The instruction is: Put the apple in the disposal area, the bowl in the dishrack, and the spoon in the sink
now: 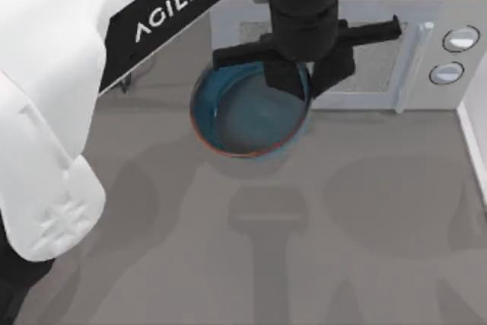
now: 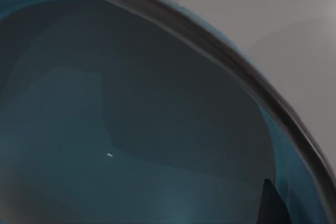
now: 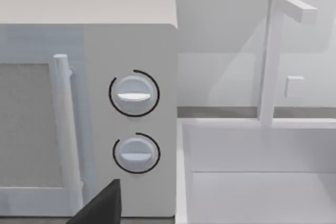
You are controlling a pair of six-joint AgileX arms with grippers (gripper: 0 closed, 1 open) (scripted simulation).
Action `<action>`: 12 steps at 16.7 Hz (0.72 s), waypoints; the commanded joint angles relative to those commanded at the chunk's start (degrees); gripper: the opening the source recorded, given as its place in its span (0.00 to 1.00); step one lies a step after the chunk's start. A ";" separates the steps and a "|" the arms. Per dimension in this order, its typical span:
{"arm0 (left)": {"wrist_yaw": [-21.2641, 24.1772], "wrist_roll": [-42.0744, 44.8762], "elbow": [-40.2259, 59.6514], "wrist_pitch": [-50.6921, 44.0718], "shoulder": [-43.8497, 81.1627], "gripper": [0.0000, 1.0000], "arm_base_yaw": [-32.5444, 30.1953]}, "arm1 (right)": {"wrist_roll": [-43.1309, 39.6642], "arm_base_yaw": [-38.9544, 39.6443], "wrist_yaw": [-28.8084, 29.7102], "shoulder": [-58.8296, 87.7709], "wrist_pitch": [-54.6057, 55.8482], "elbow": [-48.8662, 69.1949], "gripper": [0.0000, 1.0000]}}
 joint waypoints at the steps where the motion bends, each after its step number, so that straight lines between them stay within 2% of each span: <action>1: -0.07 1.72 -4.48 3.06 -4.42 0.00 2.99 | 0.00 0.00 0.00 0.00 0.00 0.00 1.00; 6: 0.70 13.21 -27.76 22.16 -27.09 0.00 20.26 | 0.00 0.00 0.00 0.00 0.00 0.00 1.00; 12: 4.87 30.40 -53.18 47.56 -54.34 0.00 40.03 | 0.00 0.00 0.00 0.00 0.00 0.00 1.00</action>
